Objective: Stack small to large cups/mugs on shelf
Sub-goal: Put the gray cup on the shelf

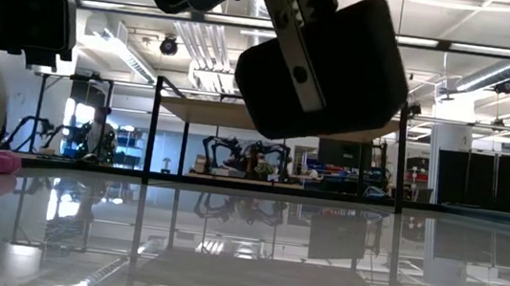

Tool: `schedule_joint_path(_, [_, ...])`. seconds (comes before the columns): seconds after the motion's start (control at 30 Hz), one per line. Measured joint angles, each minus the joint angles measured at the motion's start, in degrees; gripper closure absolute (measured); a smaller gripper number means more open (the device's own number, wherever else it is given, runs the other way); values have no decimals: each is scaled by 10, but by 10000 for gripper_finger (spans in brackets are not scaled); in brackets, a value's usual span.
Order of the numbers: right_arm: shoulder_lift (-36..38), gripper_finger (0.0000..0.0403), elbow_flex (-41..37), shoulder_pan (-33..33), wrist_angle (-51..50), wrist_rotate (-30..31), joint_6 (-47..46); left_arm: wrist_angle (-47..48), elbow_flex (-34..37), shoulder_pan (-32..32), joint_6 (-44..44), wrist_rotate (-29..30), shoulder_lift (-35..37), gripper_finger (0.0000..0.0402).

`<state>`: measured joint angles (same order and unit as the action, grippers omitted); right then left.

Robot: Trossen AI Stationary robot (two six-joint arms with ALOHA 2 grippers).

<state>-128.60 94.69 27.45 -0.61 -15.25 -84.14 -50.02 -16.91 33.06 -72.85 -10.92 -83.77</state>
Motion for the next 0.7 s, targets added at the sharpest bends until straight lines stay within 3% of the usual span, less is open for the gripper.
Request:
schedule_joint_path(0.2, [0, 394, -2, 0, 2, 20, -10, -15, 0, -1, 1, 43, 15, 401])
schedule_joint_path(0.37, [0, 394, -3, 3, 2, 25, -14, -1, 0, -1, 1, 74, 79, 401])
schedule_joint_path(0.7, [0, 394, -3, -2, -7, 92, -20, 244, -12, -1, 38, 136, 286, 401])
